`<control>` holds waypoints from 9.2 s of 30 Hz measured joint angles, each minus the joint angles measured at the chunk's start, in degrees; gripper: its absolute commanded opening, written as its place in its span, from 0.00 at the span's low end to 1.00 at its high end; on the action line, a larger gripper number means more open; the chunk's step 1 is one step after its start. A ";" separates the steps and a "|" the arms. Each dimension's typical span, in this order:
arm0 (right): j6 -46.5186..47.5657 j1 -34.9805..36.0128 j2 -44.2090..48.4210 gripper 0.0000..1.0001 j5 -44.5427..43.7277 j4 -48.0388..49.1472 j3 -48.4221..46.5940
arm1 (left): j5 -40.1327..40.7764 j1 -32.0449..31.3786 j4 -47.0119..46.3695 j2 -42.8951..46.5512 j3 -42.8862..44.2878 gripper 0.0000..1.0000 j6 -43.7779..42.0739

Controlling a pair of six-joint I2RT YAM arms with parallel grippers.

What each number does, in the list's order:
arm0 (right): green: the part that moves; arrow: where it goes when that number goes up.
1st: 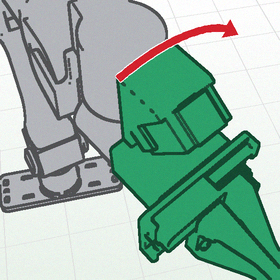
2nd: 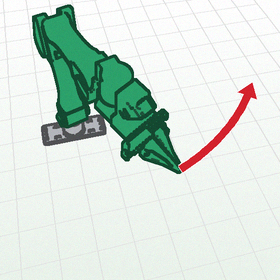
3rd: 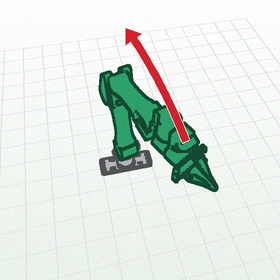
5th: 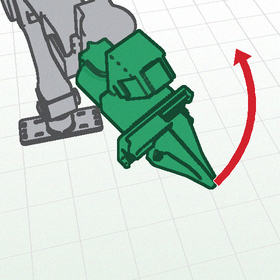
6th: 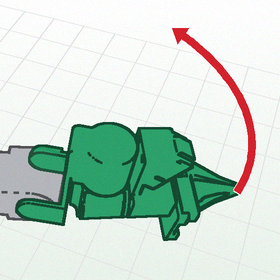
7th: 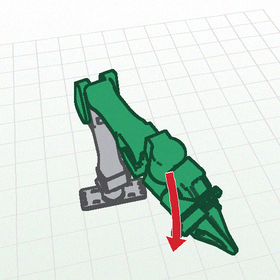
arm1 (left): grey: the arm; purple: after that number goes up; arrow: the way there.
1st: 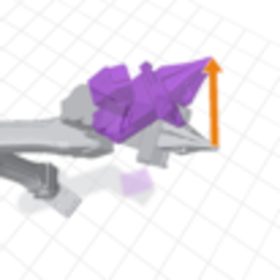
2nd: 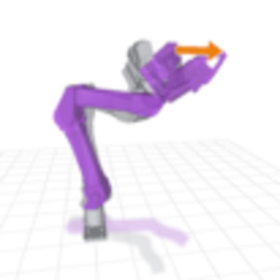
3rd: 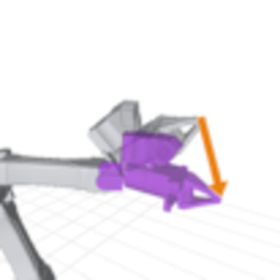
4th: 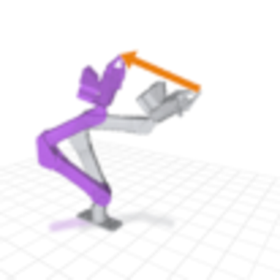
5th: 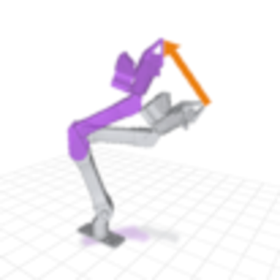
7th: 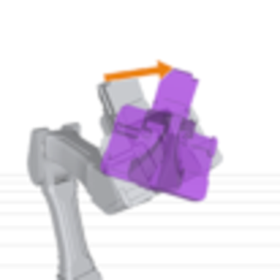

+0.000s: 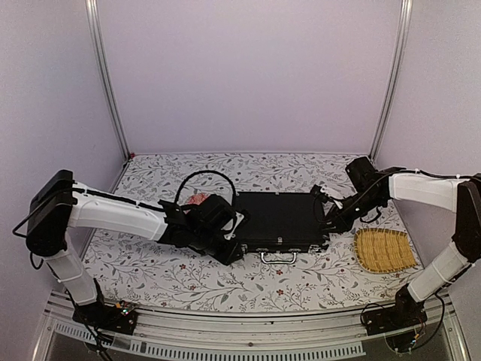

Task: Pack up texas hold em set

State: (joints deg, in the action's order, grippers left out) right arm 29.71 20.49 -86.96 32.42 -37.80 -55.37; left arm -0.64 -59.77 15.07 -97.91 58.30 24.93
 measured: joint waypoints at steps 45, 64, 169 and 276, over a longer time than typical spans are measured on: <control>6.75 13.44 2.21 0.36 -10.45 7.72 9.68 | 2.54 -1.44 0.79 -1.92 13.70 0.30 -6.12; 7.15 18.29 7.26 0.66 -14.21 4.42 12.90 | -4.37 4.72 -4.15 -15.91 19.30 0.31 -5.81; 8.41 14.14 8.24 0.89 -27.30 13.51 0.81 | 1.14 5.49 -1.90 5.88 3.80 0.22 -3.85; 4.20 4.13 -17.66 0.24 8.09 16.39 -8.00 | -8.98 11.45 -43.76 -0.11 -25.51 0.77 -25.64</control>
State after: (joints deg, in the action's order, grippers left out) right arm 33.91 24.62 -104.62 40.51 -21.41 -63.37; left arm -9.63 -48.31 -28.69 -98.02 32.80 -0.71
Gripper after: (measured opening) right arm 0.235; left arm 0.789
